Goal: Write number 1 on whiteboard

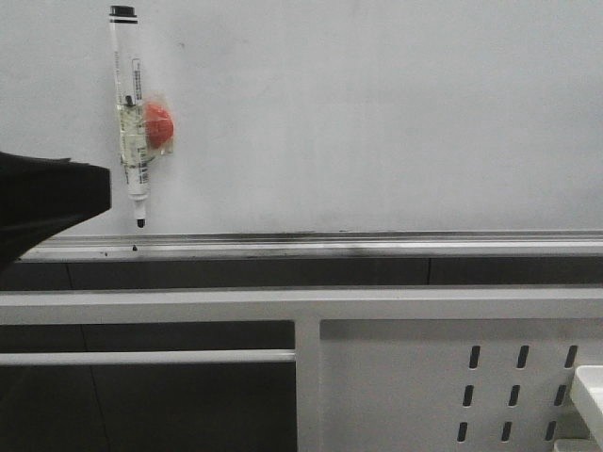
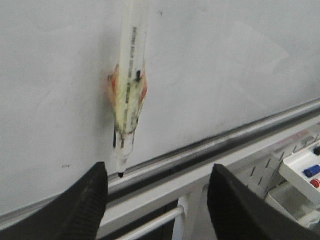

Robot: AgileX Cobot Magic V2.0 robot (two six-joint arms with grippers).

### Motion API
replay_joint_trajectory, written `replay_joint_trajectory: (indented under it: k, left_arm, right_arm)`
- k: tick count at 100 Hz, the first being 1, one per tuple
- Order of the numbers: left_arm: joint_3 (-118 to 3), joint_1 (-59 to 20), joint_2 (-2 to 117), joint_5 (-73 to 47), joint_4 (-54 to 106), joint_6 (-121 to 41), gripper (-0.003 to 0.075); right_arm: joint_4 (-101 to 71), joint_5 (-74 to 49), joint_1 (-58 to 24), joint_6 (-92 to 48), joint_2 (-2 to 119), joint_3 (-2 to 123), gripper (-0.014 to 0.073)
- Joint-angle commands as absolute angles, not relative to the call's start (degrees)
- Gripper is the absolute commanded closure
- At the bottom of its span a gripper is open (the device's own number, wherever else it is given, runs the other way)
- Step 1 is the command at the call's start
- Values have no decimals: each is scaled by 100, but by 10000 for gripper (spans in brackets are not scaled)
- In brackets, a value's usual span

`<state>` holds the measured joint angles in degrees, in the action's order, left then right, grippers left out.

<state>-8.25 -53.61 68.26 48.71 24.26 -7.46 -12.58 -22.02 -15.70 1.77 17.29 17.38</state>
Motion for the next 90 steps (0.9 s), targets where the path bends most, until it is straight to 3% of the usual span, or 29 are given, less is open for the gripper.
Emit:
replay_joint_trajectory:
  k: [1,15,34,90]
  left_arm:
    - [-940,-5505,7399,6532,2433,-531,311]
    - [-940,-5528,8395,7805,2512,-43,311]
    - [-1255,-5528,9062,7800,2554,105,311]
    - [-1826,-5515,9178,7800,3266,33,311]
  right_arm:
    - [-1245,-1731,-1581,108,1825,1886,663]
    - [-1245,-1731,-1581,108,1825,1886,663]
    - [-1245,-1731,-1581,108,1825,1886,663]
    - [-1245,-1708,-1581,108,1825,1886,663]
